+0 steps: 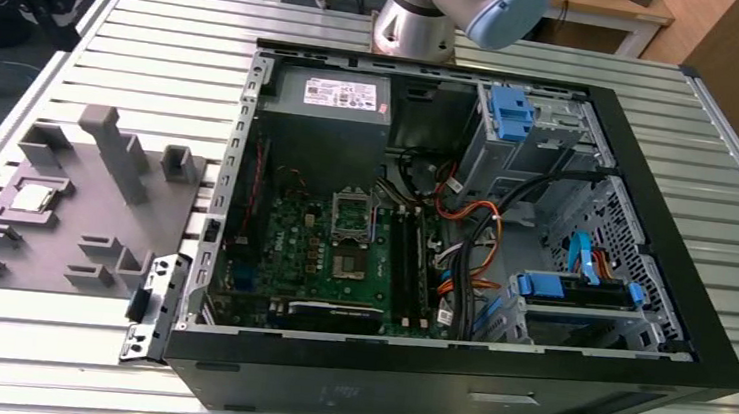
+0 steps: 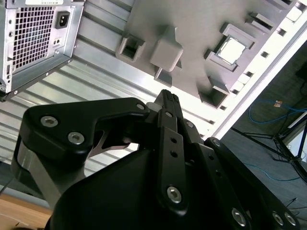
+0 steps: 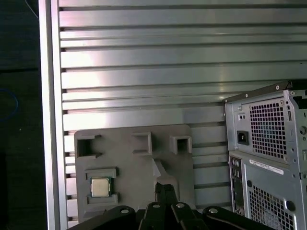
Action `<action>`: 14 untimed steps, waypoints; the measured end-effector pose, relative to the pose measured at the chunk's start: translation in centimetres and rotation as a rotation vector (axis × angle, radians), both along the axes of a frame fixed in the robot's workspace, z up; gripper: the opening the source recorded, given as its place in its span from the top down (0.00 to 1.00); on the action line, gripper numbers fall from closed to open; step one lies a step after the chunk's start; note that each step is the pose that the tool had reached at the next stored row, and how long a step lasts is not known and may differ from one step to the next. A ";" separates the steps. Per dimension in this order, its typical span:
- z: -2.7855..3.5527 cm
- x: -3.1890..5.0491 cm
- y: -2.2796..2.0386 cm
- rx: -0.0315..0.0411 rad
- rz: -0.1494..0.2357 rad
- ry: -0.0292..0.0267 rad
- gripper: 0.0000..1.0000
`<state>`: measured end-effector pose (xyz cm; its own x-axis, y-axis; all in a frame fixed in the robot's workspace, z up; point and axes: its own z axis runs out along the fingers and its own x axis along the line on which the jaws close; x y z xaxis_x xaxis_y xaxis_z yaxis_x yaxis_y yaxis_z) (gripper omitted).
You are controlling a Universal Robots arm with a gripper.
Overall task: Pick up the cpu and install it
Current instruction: 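Reach for the cpu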
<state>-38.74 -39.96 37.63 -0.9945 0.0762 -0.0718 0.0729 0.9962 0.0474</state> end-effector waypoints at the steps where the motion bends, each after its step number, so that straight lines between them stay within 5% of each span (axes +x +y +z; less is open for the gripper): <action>1: -0.10 -0.16 -0.03 -0.0006 0.000 0.0001 0.89; 9: -0.98 -1.27 -0.71 -0.0034 0.000 0.0001 0.89; 14: -2.09 -1.96 -1.33 -0.0073 0.000 0.0024 0.89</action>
